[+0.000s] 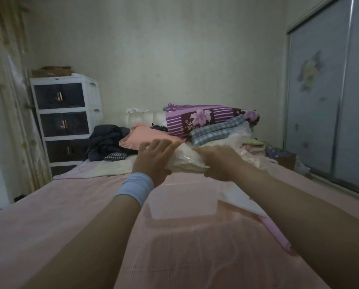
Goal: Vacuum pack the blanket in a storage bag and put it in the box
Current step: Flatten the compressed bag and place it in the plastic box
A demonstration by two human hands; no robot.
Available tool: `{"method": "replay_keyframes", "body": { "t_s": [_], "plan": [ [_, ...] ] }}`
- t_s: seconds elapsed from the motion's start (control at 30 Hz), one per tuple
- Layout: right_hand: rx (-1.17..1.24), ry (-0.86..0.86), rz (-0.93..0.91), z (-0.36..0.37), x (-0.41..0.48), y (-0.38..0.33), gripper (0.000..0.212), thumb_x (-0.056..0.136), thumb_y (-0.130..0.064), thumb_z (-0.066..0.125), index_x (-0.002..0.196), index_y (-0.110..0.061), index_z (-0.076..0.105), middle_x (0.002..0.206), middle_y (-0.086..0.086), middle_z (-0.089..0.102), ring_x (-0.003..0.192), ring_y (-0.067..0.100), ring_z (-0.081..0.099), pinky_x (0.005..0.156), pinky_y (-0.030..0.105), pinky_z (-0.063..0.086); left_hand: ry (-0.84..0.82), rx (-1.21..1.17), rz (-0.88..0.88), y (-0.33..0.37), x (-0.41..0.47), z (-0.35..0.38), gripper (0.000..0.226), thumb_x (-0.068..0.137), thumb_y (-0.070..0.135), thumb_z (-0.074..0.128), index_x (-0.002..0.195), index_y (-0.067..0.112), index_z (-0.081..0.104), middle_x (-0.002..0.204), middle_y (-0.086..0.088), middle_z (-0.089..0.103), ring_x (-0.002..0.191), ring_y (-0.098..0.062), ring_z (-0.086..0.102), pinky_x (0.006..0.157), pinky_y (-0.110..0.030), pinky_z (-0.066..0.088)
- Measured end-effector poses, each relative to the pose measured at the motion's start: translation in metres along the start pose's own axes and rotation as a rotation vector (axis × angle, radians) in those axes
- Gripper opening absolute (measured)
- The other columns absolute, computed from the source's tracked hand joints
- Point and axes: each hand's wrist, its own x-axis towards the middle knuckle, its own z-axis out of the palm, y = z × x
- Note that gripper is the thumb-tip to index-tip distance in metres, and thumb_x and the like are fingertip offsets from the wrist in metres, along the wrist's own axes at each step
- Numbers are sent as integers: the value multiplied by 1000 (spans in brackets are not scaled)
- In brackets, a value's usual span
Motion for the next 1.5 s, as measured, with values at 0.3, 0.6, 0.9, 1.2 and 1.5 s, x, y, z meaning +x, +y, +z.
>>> {"method": "replay_keyframes", "body": {
  "t_s": [0.3, 0.6, 0.9, 1.2, 1.5],
  "plan": [
    [-216, 117, -44, 79, 96, 8, 66, 82, -10, 72, 138, -28, 42, 121, 4, 61, 94, 29, 64, 69, 41, 51, -241, -51, -108, -49, 33, 95, 85, 68, 8, 76, 135, 38, 32, 146, -4, 35, 129, -29, 39, 96, -44, 42],
    [-102, -160, -73, 228, 169, 5, 89, 67, -33, 89, 141, -27, 40, 122, 4, 59, 90, 27, 64, 63, 37, 49, -600, -34, -93, -90, 34, 232, 100, 82, 8, 61, 150, 43, -4, 160, 4, 12, 140, -25, 22, 107, -41, 30],
    [92, -434, -91, 206, 195, 28, 97, 71, -57, 65, 153, -26, 25, 149, 0, 40, 126, 26, 46, 101, 47, 28, -1034, -412, -256, -93, 80, 227, 117, 62, 81, 58, 149, 44, -12, 158, 6, 14, 142, -27, 14, 112, -51, 17],
    [406, -1063, 28, 144, 236, 45, 66, 91, -40, 54, 153, -32, 33, 168, 5, 2, 144, 32, 34, 113, 47, 34, -1640, -498, -293, -111, 135, 206, 120, 58, 86, 61, 153, 42, 3, 161, 7, -1, 148, -29, 1, 118, -57, 13],
    [-28, -620, -59, 149, 268, 71, 109, 74, -35, 85, 158, -23, 16, 162, 25, 12, 148, 43, 16, 115, 63, 20, -1430, -308, -264, -100, 158, 230, 42, 86, 27, 62, 128, 22, 59, 140, -3, 38, 124, -33, 42, 103, -47, 38]
  ]
}}
